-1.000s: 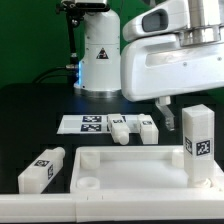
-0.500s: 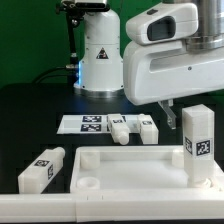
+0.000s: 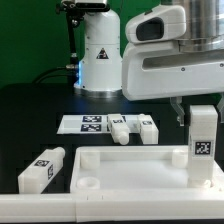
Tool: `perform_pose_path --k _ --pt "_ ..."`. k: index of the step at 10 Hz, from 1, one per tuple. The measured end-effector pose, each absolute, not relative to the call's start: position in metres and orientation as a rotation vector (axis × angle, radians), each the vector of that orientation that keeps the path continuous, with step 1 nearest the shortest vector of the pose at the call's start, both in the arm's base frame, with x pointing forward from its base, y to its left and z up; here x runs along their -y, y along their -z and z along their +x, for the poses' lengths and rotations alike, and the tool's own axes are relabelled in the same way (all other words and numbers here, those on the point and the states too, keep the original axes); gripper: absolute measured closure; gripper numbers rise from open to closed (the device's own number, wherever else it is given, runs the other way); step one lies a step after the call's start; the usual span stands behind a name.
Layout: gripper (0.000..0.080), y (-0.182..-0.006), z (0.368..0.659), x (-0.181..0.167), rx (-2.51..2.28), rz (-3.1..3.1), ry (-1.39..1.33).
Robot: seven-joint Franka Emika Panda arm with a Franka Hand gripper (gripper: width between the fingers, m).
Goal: Assemble desk
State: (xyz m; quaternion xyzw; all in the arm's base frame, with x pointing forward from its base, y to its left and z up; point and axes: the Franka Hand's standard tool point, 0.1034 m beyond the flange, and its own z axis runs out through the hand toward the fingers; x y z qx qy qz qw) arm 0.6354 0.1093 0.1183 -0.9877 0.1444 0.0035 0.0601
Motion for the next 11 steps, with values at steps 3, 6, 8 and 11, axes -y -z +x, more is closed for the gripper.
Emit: perform_pose_path --k 3,6,8,11 --pt "0.0511 -0.1164 0.6216 -0.1206 -1.124 -2.768 0.098" --pt "0.0511 -0.1209 0.626 -0.1204 -1.547 -2.478 -0.02" --pt "0.0422 -0.1196 0.6247 -0.123 -1.546 -2.478 -0.023" --pt "0.0179 -0.1192 0.6273 -0.118 -1.044 -2.744 0.037"
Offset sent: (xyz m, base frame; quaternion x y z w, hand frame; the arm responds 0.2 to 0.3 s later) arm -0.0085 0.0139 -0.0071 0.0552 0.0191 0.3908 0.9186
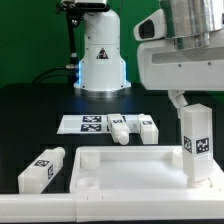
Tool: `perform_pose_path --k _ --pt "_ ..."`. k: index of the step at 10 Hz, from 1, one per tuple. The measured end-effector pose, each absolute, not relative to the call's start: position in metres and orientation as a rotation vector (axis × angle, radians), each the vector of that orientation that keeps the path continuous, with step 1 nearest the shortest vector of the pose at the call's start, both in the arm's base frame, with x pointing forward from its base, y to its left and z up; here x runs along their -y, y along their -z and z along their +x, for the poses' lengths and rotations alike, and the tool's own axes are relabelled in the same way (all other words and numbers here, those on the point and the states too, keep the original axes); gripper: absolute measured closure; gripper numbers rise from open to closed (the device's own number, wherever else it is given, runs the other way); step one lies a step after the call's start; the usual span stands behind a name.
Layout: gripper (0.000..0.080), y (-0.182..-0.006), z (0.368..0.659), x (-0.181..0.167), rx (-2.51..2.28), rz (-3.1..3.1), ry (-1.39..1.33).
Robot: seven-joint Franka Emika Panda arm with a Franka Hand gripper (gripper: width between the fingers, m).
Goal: Assemble desk
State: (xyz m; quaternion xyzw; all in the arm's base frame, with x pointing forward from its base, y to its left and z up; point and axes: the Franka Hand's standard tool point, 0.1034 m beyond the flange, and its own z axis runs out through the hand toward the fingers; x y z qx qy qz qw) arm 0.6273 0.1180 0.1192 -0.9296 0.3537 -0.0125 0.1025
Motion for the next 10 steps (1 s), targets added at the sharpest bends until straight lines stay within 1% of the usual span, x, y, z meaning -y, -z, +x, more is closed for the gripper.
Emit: perform_pose_path --k 1,2,5,6,7,8,9,10 --pt "0.0179 -0.12 0.63 -0.118 -0.82 -2.825 0.055" --pt "0.0155 -0.119 0.631 -0.117 -0.739 -2.848 0.067" --pt "0.015 -0.119 0.631 -0.115 -0.412 -2.92 0.1" --pt "0.015 -0.121 0.633 -0.108 -0.113 -2.984 0.107" --pt "0.015 -0.128 0.642 -0.11 0.131 -3.024 0.13" --pt "0.015 -0.128 0.644 -0.119 0.339 -3.028 0.171" --pt "0.015 -0.127 0.643 -0.12 0.293 -3.025 0.165" --pt "0.0254 -0.127 0.644 -0.119 0.288 -3.026 0.165"
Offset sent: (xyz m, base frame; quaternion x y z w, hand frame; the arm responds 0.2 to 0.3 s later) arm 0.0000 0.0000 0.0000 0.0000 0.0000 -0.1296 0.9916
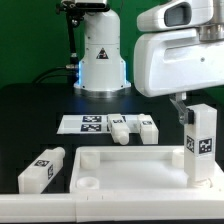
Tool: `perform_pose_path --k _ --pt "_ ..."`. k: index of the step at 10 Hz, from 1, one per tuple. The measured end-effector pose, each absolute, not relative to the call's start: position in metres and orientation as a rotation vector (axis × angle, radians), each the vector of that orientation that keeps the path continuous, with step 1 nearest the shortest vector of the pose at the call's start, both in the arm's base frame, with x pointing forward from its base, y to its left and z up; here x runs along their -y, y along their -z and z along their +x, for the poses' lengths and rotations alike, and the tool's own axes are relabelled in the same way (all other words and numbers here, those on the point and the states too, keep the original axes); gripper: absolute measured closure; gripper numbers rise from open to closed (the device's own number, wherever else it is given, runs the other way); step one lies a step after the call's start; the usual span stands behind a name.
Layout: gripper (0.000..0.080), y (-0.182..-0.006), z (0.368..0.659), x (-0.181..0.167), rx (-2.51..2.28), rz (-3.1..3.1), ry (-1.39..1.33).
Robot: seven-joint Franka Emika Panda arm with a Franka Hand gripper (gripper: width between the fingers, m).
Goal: Assemble desk
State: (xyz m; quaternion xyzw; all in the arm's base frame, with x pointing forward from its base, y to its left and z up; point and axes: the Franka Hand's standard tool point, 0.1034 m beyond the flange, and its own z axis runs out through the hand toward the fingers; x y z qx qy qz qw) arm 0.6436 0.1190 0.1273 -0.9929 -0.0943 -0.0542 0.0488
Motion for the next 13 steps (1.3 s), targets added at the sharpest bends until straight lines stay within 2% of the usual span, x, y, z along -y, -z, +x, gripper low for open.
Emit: perform_pose_path --k 1,2,3,6,10,13 --pt "0.0388 -0.127 0.644 -0.119 0.243 -3.028 0.163" --pt "0.0388 -0.127 0.644 -0.12 0.115 -3.031 0.156" --pt "0.0502 -0.128 0.644 -0.117 0.018 -3.031 0.154" --pt "0.0502 -0.126 0.646 -0.11 -0.604 -2.946 0.172" --pt "0.0502 -0.126 0.642 -0.111 -1.495 -2.551 0.042" --pt "0.0502 -0.126 0.641 -0.111 -1.56 -2.506 0.025"
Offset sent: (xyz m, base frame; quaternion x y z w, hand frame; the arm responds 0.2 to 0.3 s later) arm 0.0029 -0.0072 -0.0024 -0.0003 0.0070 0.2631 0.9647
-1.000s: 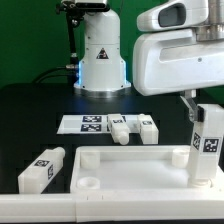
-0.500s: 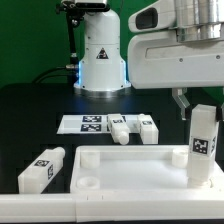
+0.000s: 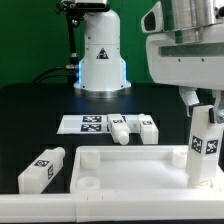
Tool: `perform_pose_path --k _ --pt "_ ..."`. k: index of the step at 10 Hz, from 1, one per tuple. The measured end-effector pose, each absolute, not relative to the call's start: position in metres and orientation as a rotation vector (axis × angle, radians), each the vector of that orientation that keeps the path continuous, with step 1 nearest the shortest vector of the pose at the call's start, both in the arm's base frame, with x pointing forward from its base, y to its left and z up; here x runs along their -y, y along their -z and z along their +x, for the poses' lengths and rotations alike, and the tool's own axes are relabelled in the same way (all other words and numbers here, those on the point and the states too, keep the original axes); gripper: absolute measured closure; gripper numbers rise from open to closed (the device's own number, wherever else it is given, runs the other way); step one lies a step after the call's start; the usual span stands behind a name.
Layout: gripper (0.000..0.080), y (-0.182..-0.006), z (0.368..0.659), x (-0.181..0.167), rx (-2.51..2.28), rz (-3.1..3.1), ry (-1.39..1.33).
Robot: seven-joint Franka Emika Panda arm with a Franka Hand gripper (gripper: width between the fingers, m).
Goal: Assemble desk
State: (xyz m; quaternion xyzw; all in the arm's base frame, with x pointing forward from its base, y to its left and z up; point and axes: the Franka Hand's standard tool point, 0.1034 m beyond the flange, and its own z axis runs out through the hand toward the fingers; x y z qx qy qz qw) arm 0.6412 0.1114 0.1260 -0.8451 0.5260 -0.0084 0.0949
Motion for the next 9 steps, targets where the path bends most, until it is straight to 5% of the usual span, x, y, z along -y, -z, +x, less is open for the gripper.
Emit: perform_pose_path --k 1,2,5,9 --pt "0.0452 -0.1258 0.6412 -0.1115 -1.457 -2.573 0.041" --pt "0.0257 -0.1267 0.642 -0.1119 -1.144 -2.737 0.08" --pt "0.0156 -0.1269 0.6422 -0.113 -0.71 -2.888 0.115" --pt "0.0151 -0.1208 0.641 -0.1072 0.183 -3.033 0.126"
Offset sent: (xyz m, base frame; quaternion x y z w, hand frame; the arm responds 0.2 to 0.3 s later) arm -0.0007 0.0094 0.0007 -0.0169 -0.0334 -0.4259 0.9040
